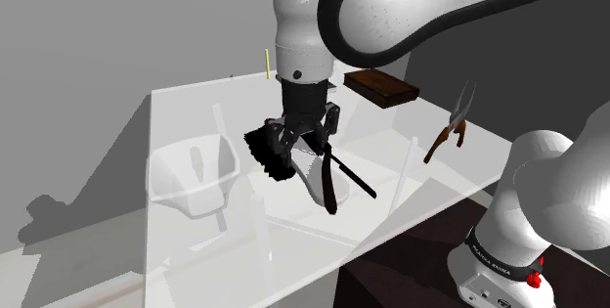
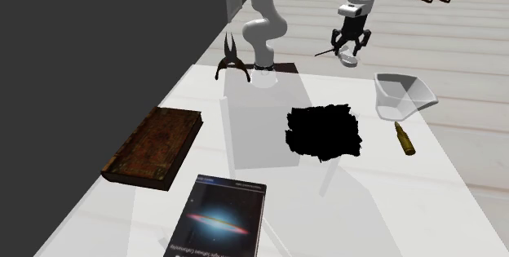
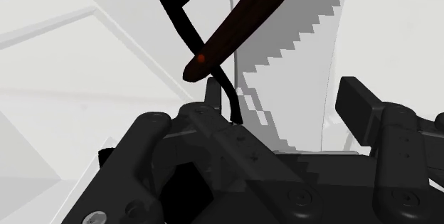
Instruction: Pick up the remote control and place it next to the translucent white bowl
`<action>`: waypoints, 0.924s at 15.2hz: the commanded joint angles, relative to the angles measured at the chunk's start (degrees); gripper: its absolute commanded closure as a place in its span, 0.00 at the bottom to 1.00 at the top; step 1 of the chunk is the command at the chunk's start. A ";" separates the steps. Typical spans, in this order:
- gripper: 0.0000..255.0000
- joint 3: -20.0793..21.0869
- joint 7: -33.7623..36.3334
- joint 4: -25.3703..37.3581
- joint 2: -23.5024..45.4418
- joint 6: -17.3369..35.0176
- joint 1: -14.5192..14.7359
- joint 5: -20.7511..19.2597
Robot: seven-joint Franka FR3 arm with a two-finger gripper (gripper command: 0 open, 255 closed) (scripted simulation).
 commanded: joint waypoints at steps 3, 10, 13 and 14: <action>1.00 0.30 -0.01 -2.55 0.65 3.25 0.05 0.05; 1.00 0.89 0.08 -6.62 2.25 8.89 0.11 0.06; 1.00 1.15 0.16 -8.19 3.15 11.35 0.11 0.00; 1.00 1.24 0.20 -8.69 3.49 12.18 0.11 -0.02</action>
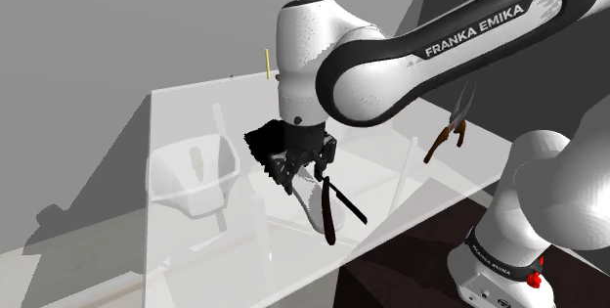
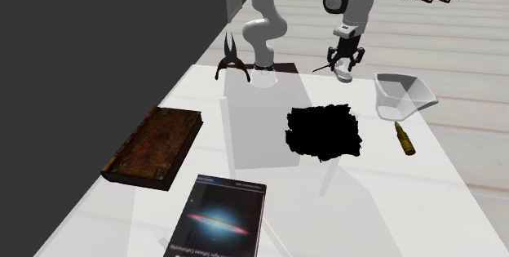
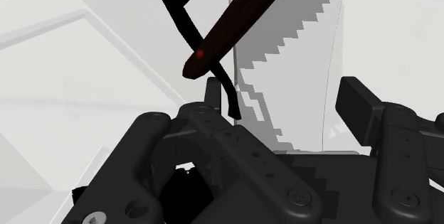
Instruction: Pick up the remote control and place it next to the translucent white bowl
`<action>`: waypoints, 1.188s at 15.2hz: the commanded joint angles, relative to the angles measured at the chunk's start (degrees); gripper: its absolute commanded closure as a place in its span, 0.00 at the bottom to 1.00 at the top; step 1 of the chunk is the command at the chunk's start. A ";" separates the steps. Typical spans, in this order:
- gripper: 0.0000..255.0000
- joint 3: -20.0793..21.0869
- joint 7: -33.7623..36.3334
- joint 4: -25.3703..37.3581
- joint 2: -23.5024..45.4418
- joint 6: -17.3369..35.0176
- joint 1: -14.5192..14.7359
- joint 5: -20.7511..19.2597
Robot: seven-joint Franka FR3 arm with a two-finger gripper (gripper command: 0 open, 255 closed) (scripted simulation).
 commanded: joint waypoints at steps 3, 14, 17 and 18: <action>1.00 0.32 0.09 -1.97 1.42 3.41 -0.06 -0.17; 1.00 1.39 1.07 -6.50 6.97 13.34 -0.34 -1.34; 1.00 1.39 1.07 -6.50 6.97 13.34 -0.34 -1.34; 1.00 1.38 1.07 -6.50 6.97 13.34 -0.34 -1.34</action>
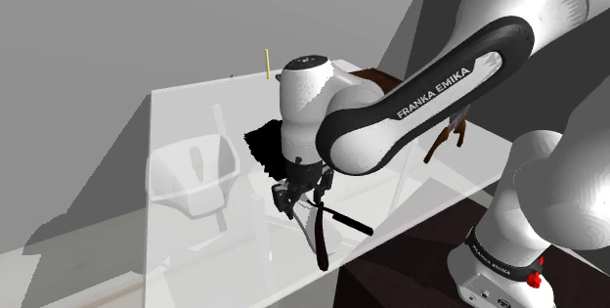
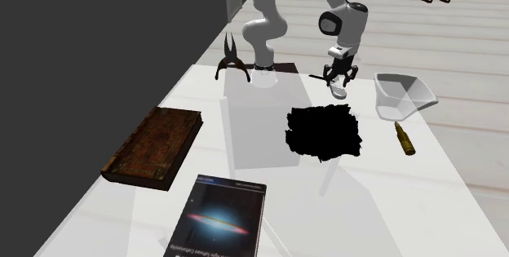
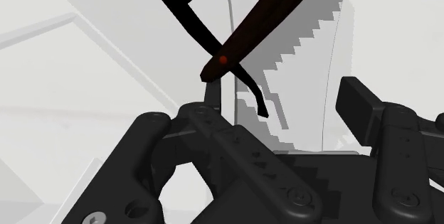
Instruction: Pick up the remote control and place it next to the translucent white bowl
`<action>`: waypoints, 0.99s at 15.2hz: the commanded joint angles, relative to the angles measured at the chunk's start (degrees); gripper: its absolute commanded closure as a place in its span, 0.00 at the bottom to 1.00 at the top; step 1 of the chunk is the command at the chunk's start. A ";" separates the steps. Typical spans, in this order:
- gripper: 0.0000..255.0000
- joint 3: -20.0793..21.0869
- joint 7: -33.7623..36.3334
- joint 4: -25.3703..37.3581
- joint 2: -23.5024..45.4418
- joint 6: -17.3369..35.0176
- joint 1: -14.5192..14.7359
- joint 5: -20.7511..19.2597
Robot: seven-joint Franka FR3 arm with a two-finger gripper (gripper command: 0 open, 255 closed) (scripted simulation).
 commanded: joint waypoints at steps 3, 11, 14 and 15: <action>1.00 0.01 0.02 -0.02 0.03 0.07 0.01 0.00; 0.00 -0.21 -0.31 0.80 -1.37 -2.10 0.07 0.38; 0.00 -0.89 -0.97 3.49 -4.74 -8.07 0.18 1.06; 0.00 -0.90 -0.97 3.49 -4.74 -8.07 0.19 1.06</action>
